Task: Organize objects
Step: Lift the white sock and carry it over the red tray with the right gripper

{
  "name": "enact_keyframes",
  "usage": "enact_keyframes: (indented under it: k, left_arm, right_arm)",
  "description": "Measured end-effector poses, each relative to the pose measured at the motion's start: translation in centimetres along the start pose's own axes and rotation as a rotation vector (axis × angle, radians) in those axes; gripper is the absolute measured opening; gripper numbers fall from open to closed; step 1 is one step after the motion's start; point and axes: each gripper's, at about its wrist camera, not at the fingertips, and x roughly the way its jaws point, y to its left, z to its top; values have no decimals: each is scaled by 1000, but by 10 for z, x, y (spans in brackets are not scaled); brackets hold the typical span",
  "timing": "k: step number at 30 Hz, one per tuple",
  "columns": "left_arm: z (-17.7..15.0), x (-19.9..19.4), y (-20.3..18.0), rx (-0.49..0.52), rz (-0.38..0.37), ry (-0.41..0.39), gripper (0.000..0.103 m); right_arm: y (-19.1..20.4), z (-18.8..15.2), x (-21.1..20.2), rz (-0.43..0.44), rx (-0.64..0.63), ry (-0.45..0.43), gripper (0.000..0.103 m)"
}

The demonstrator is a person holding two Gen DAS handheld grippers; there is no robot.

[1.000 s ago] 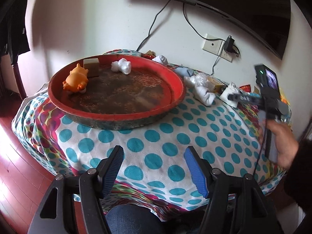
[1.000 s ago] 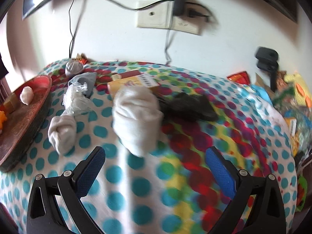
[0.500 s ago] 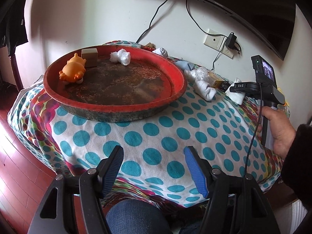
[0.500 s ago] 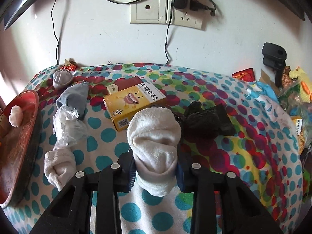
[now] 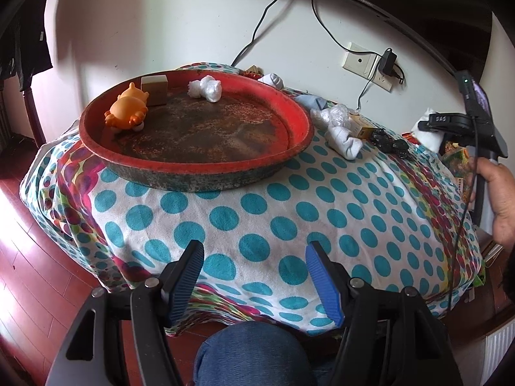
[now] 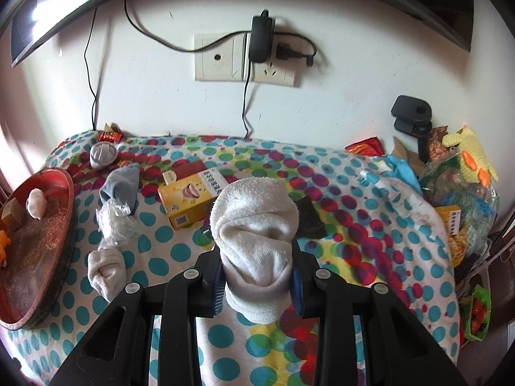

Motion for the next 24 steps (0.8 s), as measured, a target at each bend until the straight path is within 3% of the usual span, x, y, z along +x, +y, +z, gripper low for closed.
enact_keyframes:
  k: [12, 24]
  left_arm:
    - [0, 0, 6, -29, 21, 10, 67]
    - [1, 4, 12, -53, 34, 14, 67]
  right_arm:
    - [14, 19, -34, -12, -47, -60, 30]
    - [79, 26, -38, 61, -144, -83, 30]
